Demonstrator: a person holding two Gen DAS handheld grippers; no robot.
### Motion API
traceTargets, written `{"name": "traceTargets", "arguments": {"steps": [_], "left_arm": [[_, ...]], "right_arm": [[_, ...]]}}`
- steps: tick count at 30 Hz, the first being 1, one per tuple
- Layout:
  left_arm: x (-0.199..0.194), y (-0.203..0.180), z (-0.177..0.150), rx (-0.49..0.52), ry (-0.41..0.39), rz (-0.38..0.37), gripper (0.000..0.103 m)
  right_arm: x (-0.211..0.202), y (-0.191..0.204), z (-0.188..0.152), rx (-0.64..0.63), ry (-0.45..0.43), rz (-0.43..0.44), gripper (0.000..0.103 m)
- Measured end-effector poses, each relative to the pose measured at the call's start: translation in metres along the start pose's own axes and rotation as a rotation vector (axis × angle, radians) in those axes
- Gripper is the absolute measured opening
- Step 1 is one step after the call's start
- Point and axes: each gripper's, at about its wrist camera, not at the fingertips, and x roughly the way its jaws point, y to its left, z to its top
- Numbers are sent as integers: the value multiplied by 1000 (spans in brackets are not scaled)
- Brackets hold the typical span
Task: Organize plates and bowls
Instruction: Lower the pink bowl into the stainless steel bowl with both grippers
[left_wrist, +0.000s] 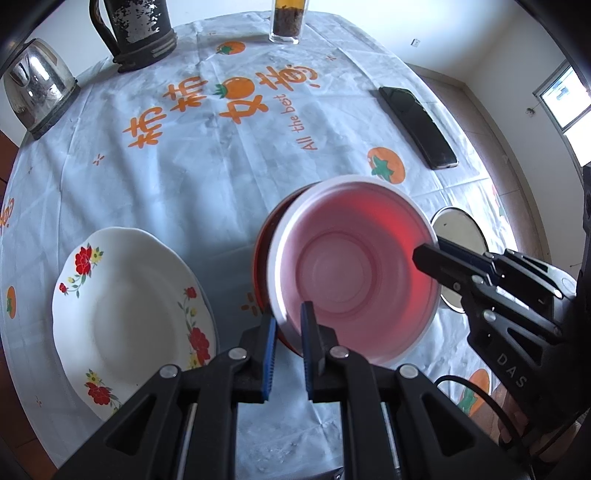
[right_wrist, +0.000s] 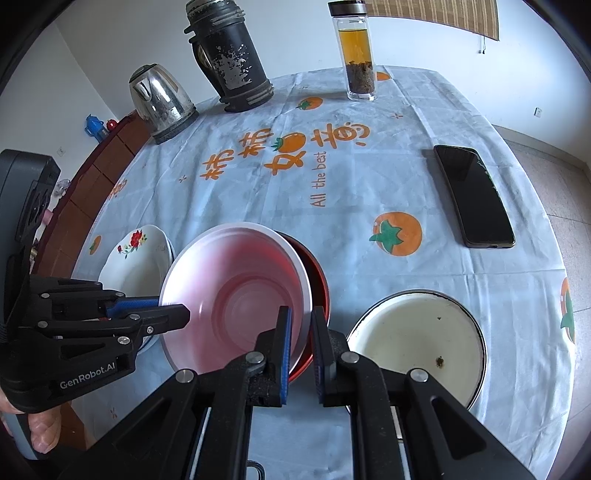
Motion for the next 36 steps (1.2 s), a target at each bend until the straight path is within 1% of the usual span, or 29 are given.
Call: {"name": "traceTargets", "arguments": {"steps": [6,20,30,36], "left_arm": [[0,0,0,2,-1,3,10],[-2,-2,-1,21,-14,39,10],[-2,-1,1,16,-16,42,11],[-1,-3,1,30,-19,56,11]], "right_arm": [[2,0,0,-6,8,-5,11],[6,2,-2,-12,26,-2,11],[9,2,-2,-16,35,0,11],[11,3,-3,-18,39,1,11]]}}
